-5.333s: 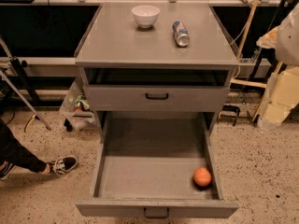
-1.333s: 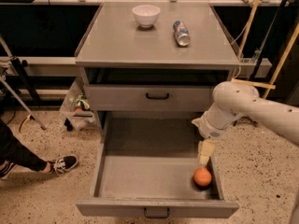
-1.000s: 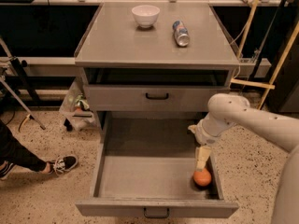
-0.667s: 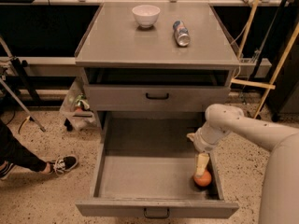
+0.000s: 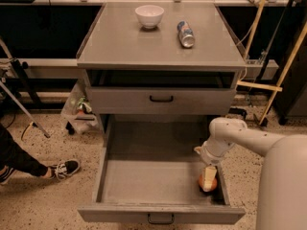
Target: Pick orange from middle drawer and place on counter
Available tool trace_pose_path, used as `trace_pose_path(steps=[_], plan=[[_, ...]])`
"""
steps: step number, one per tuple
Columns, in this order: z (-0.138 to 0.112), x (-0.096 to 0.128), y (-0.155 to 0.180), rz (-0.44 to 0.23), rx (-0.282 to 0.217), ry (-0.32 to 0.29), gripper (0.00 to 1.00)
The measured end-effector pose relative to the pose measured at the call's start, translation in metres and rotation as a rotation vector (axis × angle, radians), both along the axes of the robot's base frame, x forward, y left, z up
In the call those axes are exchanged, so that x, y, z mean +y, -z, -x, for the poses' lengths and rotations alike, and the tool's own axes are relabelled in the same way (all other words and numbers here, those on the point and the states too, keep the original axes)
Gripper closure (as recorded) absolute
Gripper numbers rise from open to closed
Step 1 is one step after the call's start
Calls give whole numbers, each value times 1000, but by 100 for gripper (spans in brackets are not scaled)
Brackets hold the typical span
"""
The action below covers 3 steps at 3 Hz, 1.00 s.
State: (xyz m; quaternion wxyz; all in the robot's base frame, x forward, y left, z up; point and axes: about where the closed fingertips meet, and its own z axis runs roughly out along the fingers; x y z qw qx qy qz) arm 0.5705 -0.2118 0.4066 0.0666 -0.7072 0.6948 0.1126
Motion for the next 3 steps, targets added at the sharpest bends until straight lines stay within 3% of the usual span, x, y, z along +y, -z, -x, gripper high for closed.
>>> trace_pose_path(steps=[1, 2, 3], plan=[[12, -11, 40, -57, 36, -7, 0], [13, -11, 42, -58, 38, -9, 0], [13, -11, 42, -58, 38, -9, 19]])
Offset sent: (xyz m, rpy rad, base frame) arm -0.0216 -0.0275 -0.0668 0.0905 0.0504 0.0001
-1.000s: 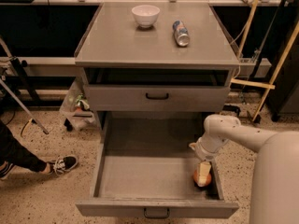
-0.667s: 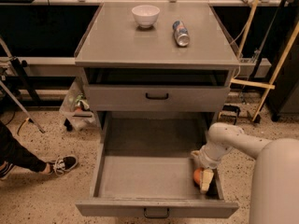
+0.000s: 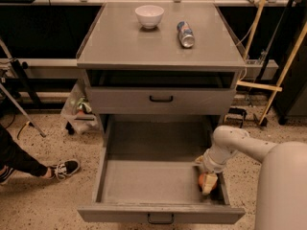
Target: Pick orange from middle drawer and place on counter
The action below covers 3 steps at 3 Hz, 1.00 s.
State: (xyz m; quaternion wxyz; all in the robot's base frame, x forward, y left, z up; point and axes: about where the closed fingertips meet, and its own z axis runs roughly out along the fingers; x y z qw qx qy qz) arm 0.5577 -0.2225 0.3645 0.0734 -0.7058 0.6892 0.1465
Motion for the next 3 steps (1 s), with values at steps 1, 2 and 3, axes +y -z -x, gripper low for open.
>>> trace_pose_path(steps=[1, 2, 3], plan=[[0, 0, 0, 0, 0, 0, 42], [0, 0, 0, 0, 0, 0, 65], [0, -8, 0, -81, 8, 66, 88]])
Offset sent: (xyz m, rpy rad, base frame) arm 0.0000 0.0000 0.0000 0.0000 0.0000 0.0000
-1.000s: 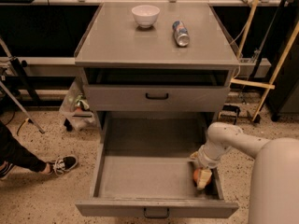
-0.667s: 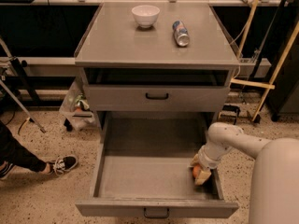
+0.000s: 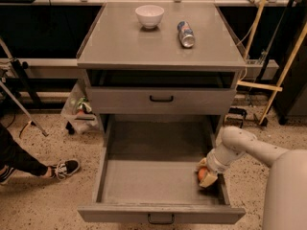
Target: Pick orange from middle drawer and place on counter
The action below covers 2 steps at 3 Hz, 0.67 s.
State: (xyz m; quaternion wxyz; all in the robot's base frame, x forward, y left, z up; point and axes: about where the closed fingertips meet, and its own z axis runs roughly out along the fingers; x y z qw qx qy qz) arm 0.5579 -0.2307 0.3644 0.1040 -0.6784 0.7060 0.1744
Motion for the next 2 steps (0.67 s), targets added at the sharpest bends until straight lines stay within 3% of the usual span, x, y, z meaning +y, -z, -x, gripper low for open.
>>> trace_pose_path(steps=[1, 2], plan=[[2, -1, -2, -68, 6, 35, 100], [-2, -3, -16, -85, -12, 50, 100]])
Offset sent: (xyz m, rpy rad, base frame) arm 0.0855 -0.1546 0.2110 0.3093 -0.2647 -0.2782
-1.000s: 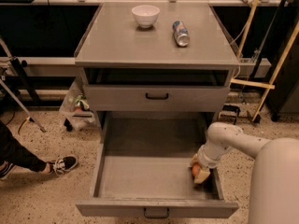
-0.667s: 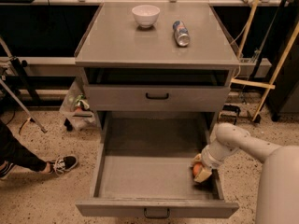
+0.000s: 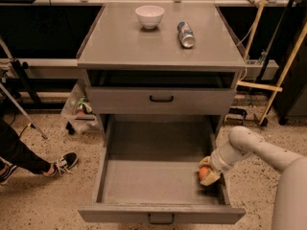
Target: Pick orange from middle drawer and place on counter
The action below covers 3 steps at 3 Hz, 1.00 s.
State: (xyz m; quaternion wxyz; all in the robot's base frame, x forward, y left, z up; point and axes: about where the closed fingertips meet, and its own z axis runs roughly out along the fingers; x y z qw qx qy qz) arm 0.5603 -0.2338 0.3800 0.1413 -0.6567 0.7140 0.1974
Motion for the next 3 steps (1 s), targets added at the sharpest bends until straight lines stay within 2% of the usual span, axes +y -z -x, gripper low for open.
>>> trace_pose_path(steps=[1, 2, 3], plan=[[0, 0, 0, 0, 0, 0, 100], [16, 9, -6, -4, -8, -34, 100], [32, 22, -65, 17, -208, -142, 100]])
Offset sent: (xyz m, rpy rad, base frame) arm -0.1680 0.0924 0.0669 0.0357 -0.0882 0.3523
